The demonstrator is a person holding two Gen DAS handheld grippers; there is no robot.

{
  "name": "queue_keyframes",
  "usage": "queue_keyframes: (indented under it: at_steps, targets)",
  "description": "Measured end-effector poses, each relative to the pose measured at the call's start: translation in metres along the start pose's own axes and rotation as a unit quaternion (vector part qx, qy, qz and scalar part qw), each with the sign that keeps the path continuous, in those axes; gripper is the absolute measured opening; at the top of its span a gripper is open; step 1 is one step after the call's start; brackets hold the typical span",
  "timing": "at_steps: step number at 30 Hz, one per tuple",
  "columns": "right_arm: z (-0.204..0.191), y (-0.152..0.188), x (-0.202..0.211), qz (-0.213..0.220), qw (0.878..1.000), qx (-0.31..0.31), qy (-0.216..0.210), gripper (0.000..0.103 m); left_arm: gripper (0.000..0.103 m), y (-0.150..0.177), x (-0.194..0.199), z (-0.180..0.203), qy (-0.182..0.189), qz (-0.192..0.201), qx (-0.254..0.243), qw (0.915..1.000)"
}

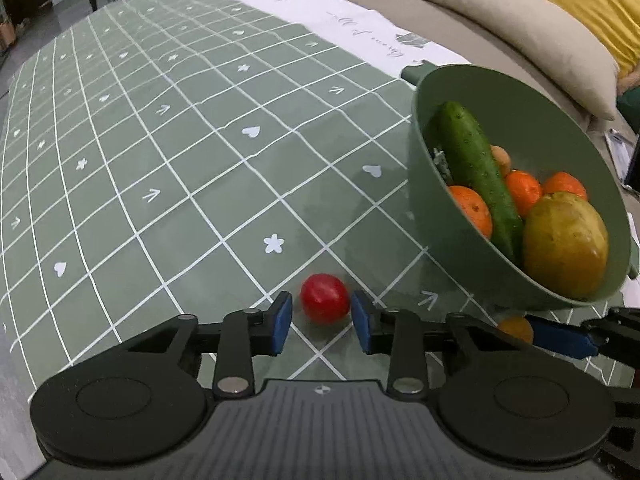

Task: Organize fruits
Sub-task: 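Grasp the red tomato with the left tool while the right tool grasps a brown fruit, then lower the tomato and brown fruit into the colander and open both tools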

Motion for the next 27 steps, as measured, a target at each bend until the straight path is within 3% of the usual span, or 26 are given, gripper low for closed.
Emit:
queue_keyframes:
  at_steps: [3,8,15,21,27]
  targets:
    - [0.002,0.002,0.001,-0.001,1.000,-0.003,-0.001,0.021,0.032,-0.001,-0.002,0.000,0.008,-0.002,0.012,0.9999]
    - [0.003,0.000,0.006,-0.001,1.000,-0.003,-0.003,0.021,0.030,-0.002,-0.001,0.002,0.007,-0.003,0.017,0.9998]
    - [0.000,-0.005,0.035,-0.006,1.000,-0.003,-0.029,0.021,0.030,0.001,0.042,0.005,0.028,0.024,0.040,0.9985]
    - [0.002,-0.009,0.077,0.023,0.999,0.013,-0.036,0.021,0.030,-0.007,0.081,0.025,0.062,0.044,0.040,0.9963]
    - [0.023,-0.021,0.106,0.067,0.998,0.009,-0.014,0.021,0.030,-0.029,0.093,0.055,0.100,0.059,0.029,0.9928]
Point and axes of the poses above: each gripper's, at about its wrist camera, not at the fingertips, and x roughly against the way its jaws point, z to its right, y to its underside, the point moved 4 cm from there along -x, roughly the way its jaws point, and after that the axes turned 8 degrees about z, right-handed, at the moved point
